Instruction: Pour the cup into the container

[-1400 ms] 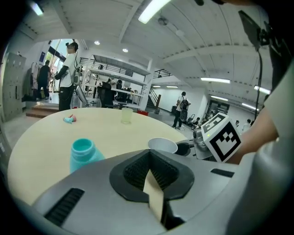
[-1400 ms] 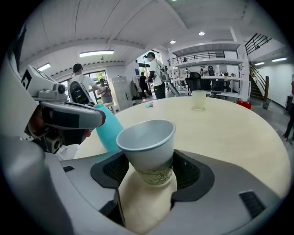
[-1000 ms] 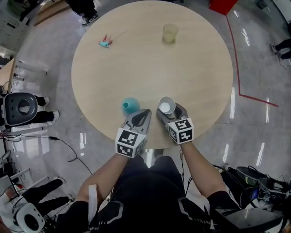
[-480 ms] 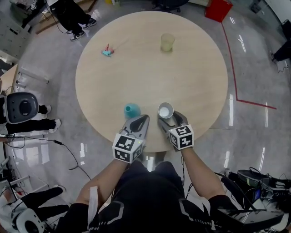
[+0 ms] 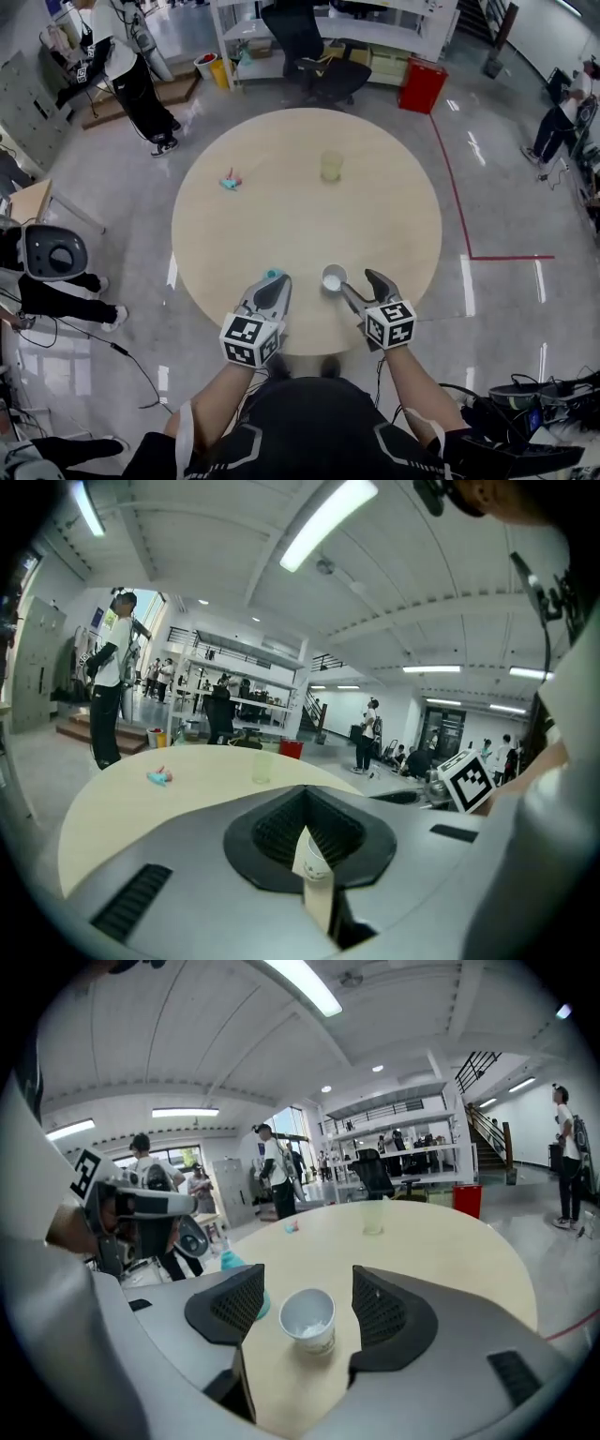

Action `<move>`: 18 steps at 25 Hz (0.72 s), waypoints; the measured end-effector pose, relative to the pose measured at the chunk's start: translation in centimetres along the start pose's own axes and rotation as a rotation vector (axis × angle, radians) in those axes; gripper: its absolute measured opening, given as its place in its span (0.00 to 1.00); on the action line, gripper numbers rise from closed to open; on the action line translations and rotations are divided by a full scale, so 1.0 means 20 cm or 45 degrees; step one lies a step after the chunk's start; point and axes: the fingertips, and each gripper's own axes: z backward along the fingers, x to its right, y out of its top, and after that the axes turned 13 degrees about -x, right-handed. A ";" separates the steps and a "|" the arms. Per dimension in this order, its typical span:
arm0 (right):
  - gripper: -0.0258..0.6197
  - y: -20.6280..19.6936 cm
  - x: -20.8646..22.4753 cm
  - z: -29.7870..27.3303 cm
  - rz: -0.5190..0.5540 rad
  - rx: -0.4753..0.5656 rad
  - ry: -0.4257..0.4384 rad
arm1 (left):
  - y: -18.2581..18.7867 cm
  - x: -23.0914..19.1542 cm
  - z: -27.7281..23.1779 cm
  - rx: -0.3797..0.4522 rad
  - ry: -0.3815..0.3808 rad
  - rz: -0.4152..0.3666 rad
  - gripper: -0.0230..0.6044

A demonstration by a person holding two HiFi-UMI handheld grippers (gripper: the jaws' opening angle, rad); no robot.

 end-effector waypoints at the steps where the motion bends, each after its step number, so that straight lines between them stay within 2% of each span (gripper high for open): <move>1: 0.50 0.06 -0.03 0.04 0.010 0.035 0.018 | 0.02 -0.01 0.02 0.019 0.010 0.001 0.02; 4: 0.46 0.24 -0.11 0.12 0.059 0.132 0.057 | 0.08 -0.02 0.07 0.054 0.023 -0.018 0.02; 6: 0.32 0.33 -0.16 0.18 0.075 0.196 0.066 | 0.10 -0.02 0.10 0.062 0.033 -0.029 0.02; 8: 0.23 0.42 -0.20 0.22 0.073 0.251 0.087 | 0.12 -0.05 0.14 0.073 0.055 -0.025 0.02; 10: 0.22 0.48 -0.23 0.25 0.085 0.276 0.106 | 0.14 -0.06 0.16 0.082 0.055 -0.017 0.02; 13: 0.11 0.52 -0.25 0.28 0.107 0.262 0.100 | 0.16 -0.06 0.20 0.090 0.038 -0.024 0.02; 15: 0.09 0.53 -0.26 0.30 0.105 0.266 0.103 | 0.17 -0.05 0.23 0.108 0.039 -0.027 0.02; 18: 0.09 0.53 -0.28 0.33 0.109 0.266 0.118 | 0.20 -0.07 0.30 0.142 0.096 0.035 0.02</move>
